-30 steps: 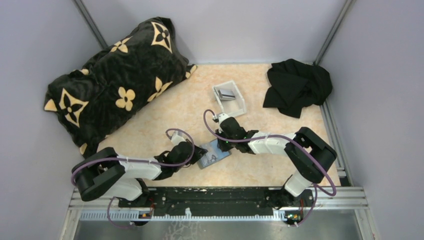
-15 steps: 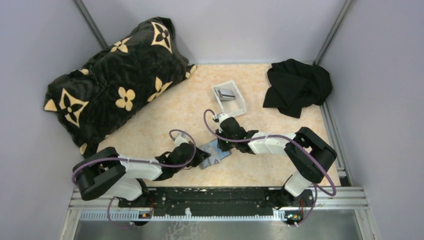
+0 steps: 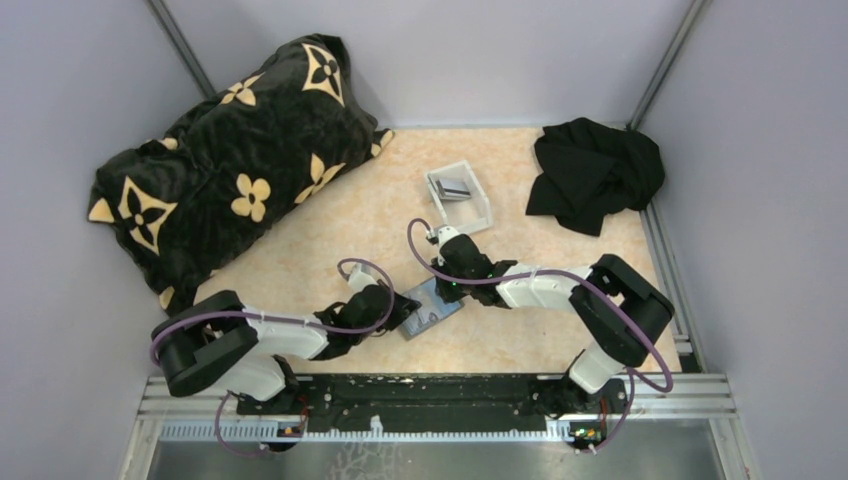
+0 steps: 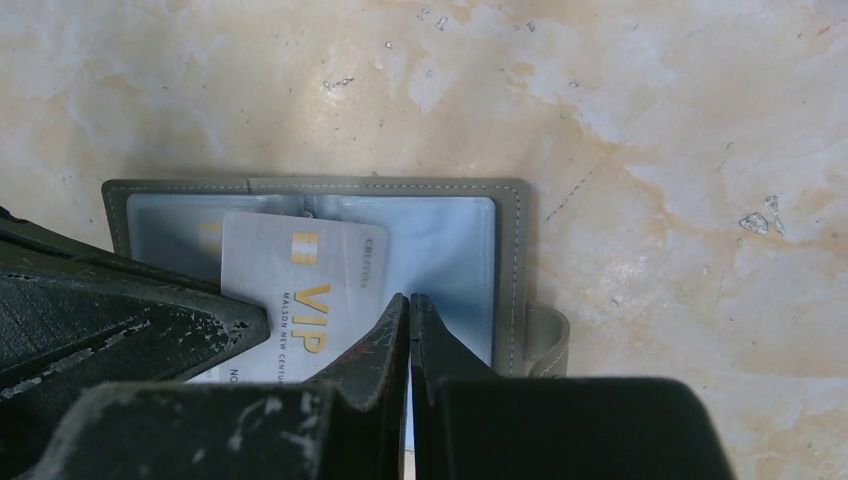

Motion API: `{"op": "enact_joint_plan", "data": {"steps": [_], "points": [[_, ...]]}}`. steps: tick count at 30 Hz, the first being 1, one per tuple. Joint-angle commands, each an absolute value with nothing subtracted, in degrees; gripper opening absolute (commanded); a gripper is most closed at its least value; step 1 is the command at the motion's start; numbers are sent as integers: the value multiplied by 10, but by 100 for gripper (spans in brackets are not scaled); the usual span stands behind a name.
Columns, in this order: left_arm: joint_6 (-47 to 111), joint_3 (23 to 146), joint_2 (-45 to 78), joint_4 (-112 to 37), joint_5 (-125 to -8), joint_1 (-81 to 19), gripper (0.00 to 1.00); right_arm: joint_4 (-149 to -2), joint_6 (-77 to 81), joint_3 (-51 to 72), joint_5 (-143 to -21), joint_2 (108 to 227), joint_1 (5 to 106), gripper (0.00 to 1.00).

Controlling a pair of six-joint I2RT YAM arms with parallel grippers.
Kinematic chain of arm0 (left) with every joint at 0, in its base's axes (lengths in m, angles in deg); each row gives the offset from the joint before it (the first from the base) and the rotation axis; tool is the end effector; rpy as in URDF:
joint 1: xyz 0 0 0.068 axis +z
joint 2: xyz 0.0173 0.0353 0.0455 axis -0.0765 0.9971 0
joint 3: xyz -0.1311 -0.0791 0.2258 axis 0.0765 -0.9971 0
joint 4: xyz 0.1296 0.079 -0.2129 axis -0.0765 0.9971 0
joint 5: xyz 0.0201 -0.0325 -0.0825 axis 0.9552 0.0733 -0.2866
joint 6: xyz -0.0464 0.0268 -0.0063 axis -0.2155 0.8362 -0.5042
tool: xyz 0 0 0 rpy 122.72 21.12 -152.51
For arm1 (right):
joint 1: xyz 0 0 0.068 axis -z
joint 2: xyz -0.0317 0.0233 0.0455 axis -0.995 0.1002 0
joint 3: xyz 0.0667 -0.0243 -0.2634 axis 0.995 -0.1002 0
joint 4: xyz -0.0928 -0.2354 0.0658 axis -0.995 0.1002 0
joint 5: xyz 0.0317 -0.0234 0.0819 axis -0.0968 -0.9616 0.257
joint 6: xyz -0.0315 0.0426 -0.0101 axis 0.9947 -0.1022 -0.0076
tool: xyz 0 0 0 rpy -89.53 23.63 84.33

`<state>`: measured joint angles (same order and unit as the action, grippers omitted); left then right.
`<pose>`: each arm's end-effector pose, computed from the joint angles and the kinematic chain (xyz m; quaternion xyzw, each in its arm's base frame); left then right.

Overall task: Put the credit cards into the card holder
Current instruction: Insert the credit card into the card holder.

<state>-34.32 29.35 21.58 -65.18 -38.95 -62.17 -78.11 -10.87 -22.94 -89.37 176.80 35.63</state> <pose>0.1315 -0.1867 0.1213 -0.2331 0.8412 -0.3762 0.3107 0.2017 0.2290 0.1537 -0.2332 0.8991 0.2090 0.3058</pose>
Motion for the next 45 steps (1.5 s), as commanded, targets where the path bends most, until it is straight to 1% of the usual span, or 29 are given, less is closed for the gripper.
{"op": "enact_joint_plan", "data": {"steps": [1, 5, 12, 32, 45], "points": [[-343, 290, 232, -623, -349, -624, 0, -752, -102, -244, -933, 1752, 358, 0], [-342, 293, 241, -629, -350, -623, 0, -746, -98, -244, -943, 1740, 367, 0], [-335, 302, 258, -637, -353, -622, 0, -736, -90, -246, -961, 1727, 385, 4], [-335, 311, 275, -639, -354, -621, 0, -727, -84, -266, -1005, 1732, 401, 5], [-341, 329, 312, -663, -367, -621, 0, -740, -109, -295, -966, 1744, 400, 4]]}}
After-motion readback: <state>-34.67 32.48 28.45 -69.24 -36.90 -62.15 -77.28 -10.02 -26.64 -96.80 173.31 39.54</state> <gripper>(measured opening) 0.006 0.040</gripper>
